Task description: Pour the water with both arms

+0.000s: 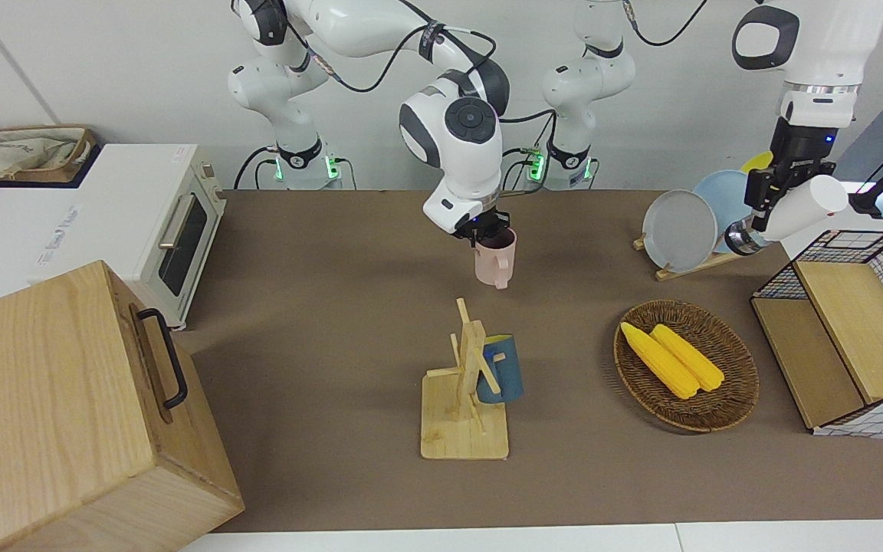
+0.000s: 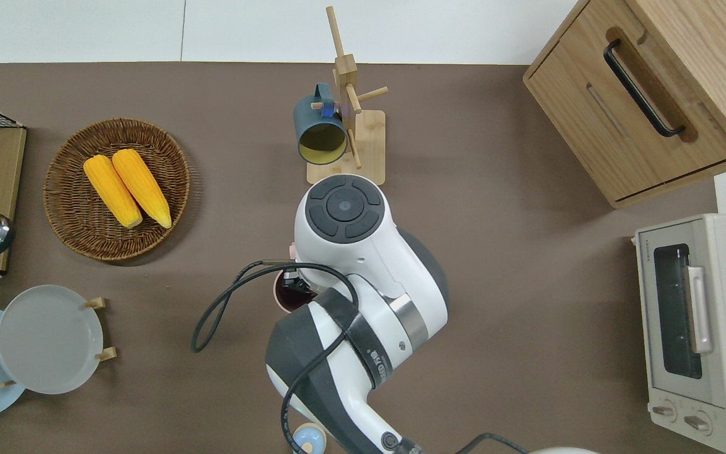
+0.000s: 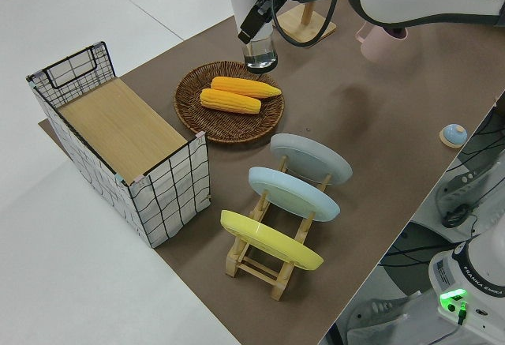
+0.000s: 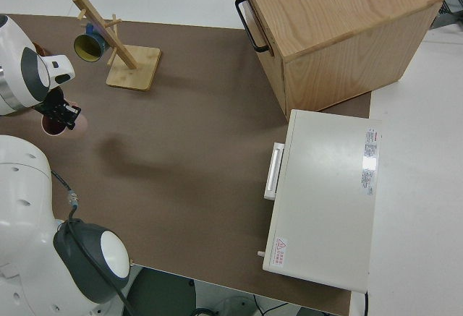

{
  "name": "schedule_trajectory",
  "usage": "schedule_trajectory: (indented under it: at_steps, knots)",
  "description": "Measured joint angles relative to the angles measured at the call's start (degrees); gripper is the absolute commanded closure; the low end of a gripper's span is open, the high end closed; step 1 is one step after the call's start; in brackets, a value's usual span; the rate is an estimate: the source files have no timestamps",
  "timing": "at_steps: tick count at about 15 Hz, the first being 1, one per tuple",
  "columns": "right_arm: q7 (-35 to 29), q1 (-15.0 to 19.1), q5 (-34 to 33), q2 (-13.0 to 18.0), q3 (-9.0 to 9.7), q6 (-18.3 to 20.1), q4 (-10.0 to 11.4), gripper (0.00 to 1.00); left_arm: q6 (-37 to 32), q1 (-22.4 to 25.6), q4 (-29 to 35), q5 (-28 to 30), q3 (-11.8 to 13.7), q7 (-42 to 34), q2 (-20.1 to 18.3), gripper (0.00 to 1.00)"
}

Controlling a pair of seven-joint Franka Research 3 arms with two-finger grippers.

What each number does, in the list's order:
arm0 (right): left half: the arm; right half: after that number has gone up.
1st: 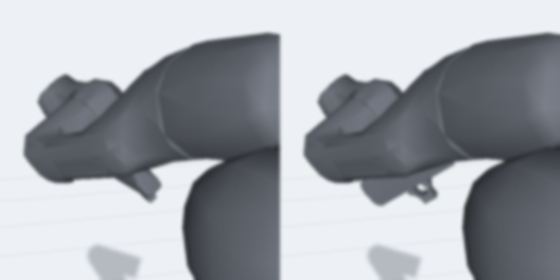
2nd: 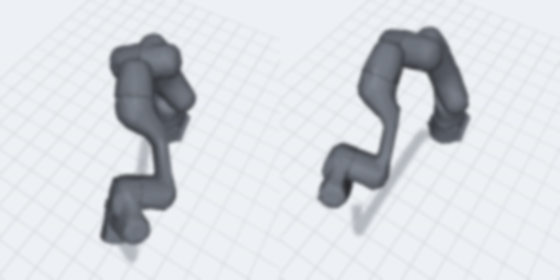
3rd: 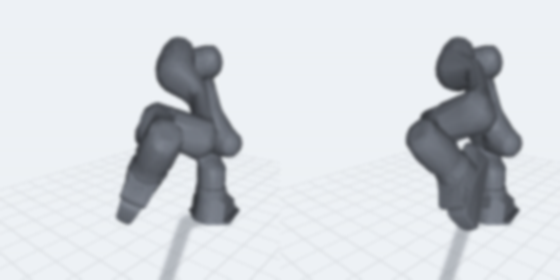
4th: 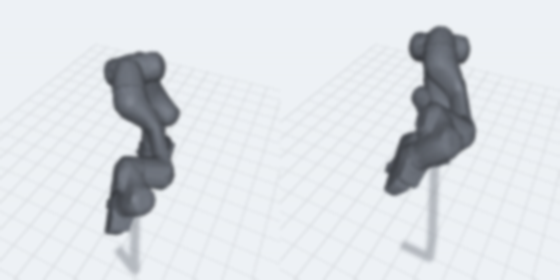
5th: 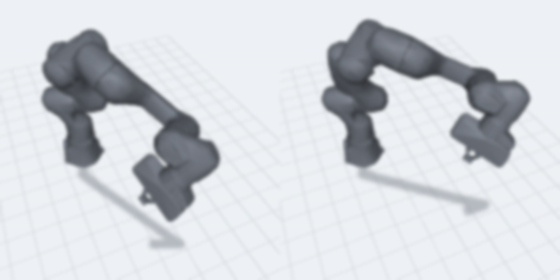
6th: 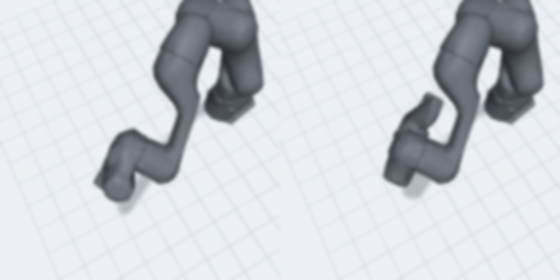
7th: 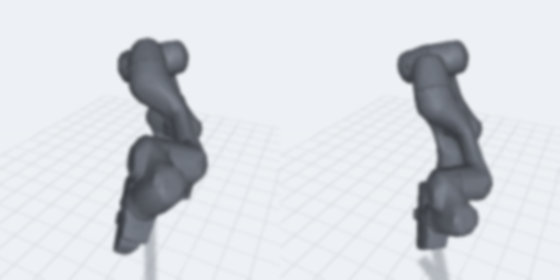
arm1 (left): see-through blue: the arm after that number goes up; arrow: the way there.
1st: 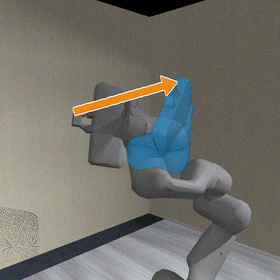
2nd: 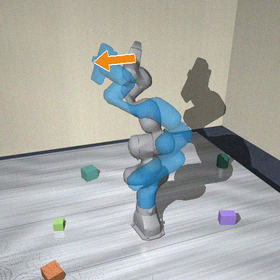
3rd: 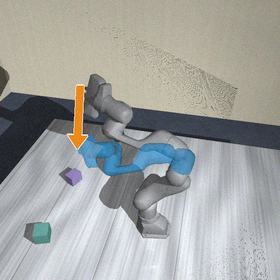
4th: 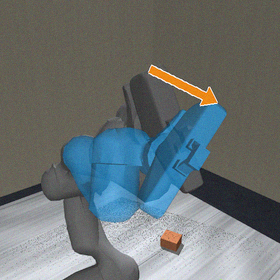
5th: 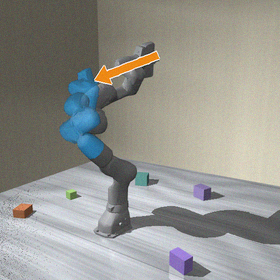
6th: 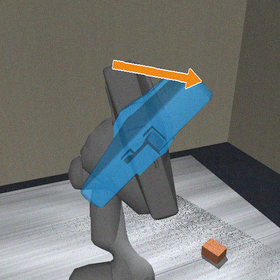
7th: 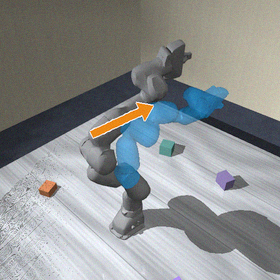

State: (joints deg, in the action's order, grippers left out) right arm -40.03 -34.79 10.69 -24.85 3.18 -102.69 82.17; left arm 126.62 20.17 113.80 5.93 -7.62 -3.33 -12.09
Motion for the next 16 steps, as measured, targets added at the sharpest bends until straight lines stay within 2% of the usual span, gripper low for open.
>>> schedule_trajectory:
  at_steps: [5, 9, 13, 16]
  knots:
    - [-4.9, -2.4, 4.1, -4.0, -0.03, -5.6, -1.2, 1.0, 0.8, -0.2, 9.6, 0.0, -3.1, 1.6, -8.3, 1.0]
    - [-8.4, -4.1, 5.8, -6.9, -0.03, -7.3, -2.8, 1.0, 1.0, -1.4, 15.9, 0.1, -4.1, 1.8, -14.1, 1.0]
    - [-11.3, -6.0, 6.1, -9.6, 0.02, -11.0, -3.2, 1.0, 1.1, -4.2, 20.2, 2.4, -4.1, 2.5, -17.6, 1.0]
    - [-12.6, -7.0, 6.1, -10.8, -0.07, -12.2, -3.8, 0.986, 1.3, -5.7, 22.4, 4.8, -4.1, 2.5, -19.1, 1.0]
